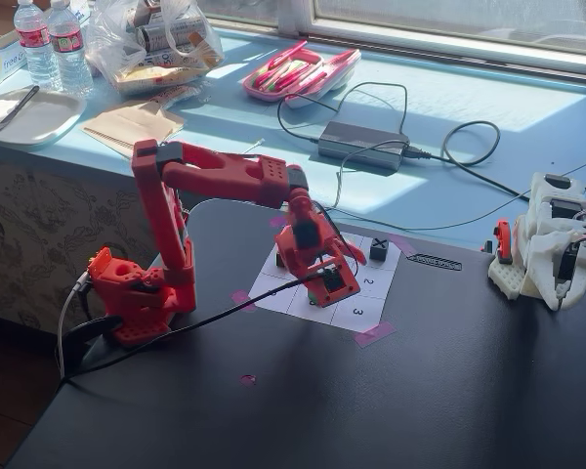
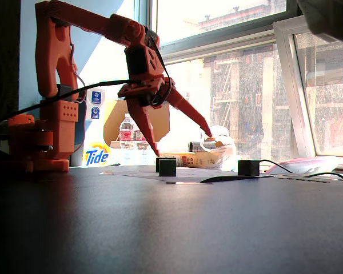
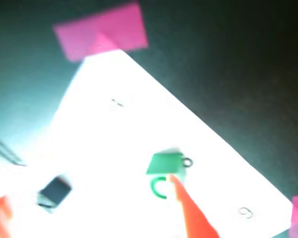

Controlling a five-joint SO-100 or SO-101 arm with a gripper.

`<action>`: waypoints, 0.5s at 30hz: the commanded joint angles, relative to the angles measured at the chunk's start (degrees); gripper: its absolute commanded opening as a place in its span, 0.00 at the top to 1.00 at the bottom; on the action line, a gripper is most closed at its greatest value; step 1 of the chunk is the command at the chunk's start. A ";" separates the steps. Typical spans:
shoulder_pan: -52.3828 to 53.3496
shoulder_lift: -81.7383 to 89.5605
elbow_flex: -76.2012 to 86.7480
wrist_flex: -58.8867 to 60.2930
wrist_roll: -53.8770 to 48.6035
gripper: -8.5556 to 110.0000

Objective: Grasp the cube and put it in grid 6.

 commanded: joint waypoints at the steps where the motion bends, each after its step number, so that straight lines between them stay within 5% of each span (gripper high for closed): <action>1: 6.94 12.22 -5.54 -2.72 -0.70 0.54; 10: 28.65 49.57 26.10 -9.40 -0.26 0.58; 15: 31.99 71.46 47.81 -2.11 -0.35 0.83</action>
